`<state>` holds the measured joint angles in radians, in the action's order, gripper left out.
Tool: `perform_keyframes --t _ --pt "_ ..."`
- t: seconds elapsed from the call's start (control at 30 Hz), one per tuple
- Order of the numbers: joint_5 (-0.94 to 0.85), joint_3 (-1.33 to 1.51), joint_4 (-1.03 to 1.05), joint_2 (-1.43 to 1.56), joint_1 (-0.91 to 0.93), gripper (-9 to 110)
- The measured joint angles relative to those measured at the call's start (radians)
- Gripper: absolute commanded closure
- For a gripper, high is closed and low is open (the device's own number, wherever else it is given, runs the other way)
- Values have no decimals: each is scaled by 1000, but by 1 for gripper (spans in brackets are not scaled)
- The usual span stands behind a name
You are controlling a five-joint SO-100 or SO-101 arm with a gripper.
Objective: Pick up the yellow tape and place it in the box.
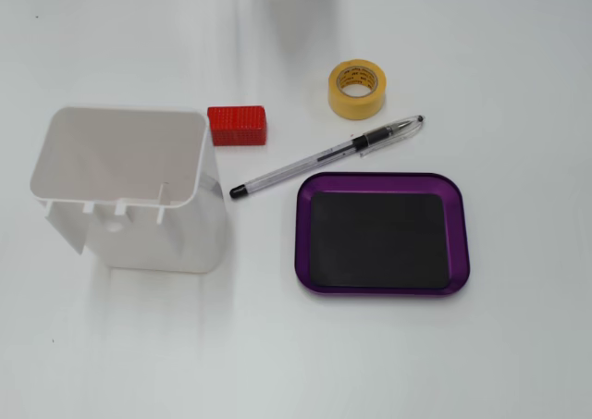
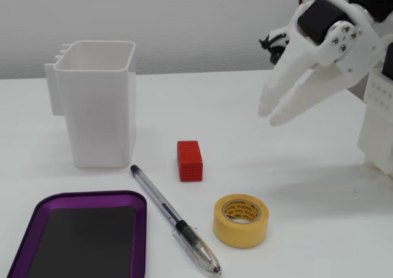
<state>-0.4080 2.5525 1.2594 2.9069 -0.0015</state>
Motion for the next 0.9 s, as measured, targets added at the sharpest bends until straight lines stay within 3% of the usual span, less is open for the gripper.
perform_keyframes --t 0.17,0.43,0.9 --pt "64 -175 -2 -347 -189 93" --pt "153 -339 -67 -756 -224 92" --pt "158 -345 -239 -917 -219 92"
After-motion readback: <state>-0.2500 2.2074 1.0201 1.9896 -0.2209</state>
